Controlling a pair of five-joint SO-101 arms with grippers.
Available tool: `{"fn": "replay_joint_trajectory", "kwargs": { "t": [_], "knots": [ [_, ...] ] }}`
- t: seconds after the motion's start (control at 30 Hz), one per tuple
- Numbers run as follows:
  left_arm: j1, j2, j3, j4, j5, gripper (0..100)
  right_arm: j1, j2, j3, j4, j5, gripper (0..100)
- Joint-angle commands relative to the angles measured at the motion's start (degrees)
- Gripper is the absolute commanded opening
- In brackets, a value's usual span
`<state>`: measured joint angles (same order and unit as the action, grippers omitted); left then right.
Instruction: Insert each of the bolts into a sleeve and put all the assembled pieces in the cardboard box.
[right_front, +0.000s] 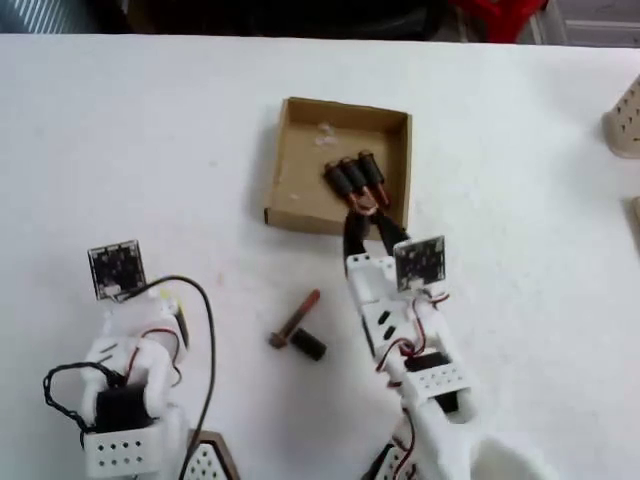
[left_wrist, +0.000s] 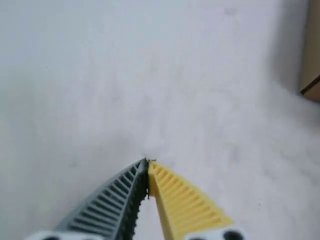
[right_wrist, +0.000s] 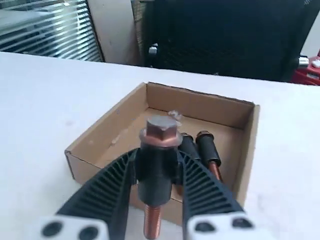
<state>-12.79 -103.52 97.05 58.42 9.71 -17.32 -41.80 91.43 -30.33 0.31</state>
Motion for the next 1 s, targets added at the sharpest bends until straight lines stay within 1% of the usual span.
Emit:
{"fn": "replay_joint_trajectory", "kwargs": {
  "t": [0.0, 0.1, 0.17, 0.3, 0.43, 0.5, 0.6, 0.7, 0.97],
  "knots": [
    [-0.2, -0.7, 0.0, 1.8, -0.5, 2, 3.1, -8.8, -8.9, 20.2, 0.9, 1.7],
    [-0.2, -0.7, 0.0, 3.5, -0.5, 2, 4.3, -12.6, -15.2, 32.4, 0.9, 1.7],
    [-0.2, -0.7, 0.0, 3.8, -0.5, 2, 4.8, -13.6, -19.0, 37.1, 0.9, 1.7],
    [-0.2, -0.7, 0.0, 3.8, -0.7, 2, 6.2, -12.9, -25.8, 41.0, 0.9, 1.7],
    [-0.2, -0.6, 0.0, 5.4, -5.1, 2, 7.1, -10.2, -32.4, 43.0, 1.0, 1.7],
    [-0.2, -0.6, 0.0, 5.6, -6.0, 2, 7.1, -7.5, -36.6, 45.2, 1.3, 1.7],
    [-0.2, -0.6, 0.0, 5.7, -6.1, 2, 6.7, -1.7, -43.5, 49.4, 5.5, 1.7],
    [-0.3, -0.6, 0.0, 5.7, -6.2, 2, 6.6, 5.8, -50.6, 52.7, 7.7, 1.7],
    [-0.5, -0.6, 0.0, 5.7, -6.2, 2, 7.1, 31.5, -71.7, 63.0, 8.2, 1.7]
  ]
}}
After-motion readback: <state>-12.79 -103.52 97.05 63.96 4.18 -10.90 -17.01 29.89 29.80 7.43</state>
